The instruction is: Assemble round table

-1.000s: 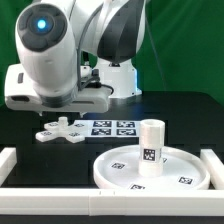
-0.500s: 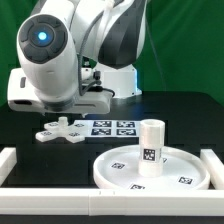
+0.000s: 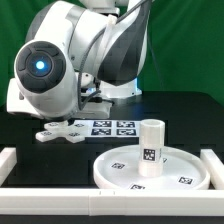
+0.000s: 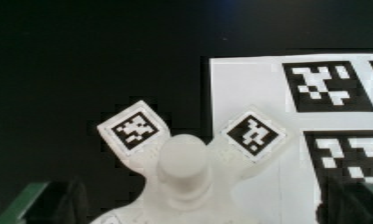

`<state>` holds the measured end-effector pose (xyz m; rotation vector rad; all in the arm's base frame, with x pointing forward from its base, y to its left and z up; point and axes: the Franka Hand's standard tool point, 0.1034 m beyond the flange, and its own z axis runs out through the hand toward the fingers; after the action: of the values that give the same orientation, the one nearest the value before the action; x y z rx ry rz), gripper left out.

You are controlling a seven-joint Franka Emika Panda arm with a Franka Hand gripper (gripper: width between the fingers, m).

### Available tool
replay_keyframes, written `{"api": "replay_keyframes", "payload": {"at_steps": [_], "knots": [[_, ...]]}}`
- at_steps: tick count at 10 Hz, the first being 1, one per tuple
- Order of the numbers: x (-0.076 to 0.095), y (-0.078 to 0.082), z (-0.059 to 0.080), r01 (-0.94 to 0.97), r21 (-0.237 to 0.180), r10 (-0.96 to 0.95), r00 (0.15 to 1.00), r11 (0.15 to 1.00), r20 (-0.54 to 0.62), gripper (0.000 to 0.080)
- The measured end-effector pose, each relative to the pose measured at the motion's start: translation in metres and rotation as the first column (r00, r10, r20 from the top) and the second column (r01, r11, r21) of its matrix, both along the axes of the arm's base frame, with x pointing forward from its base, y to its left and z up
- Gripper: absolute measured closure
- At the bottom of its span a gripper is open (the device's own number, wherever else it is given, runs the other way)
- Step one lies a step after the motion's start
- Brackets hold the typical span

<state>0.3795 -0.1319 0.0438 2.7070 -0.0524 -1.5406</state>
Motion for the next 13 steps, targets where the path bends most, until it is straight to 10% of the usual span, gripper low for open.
{"api": "replay_keyframes", "payload": {"at_steps": [13], "knots": [[0.0002, -0.0039, -0.0127, 0.028, -0.067, -0.028, 1.000, 0.997, 0.010, 0.0151]]}}
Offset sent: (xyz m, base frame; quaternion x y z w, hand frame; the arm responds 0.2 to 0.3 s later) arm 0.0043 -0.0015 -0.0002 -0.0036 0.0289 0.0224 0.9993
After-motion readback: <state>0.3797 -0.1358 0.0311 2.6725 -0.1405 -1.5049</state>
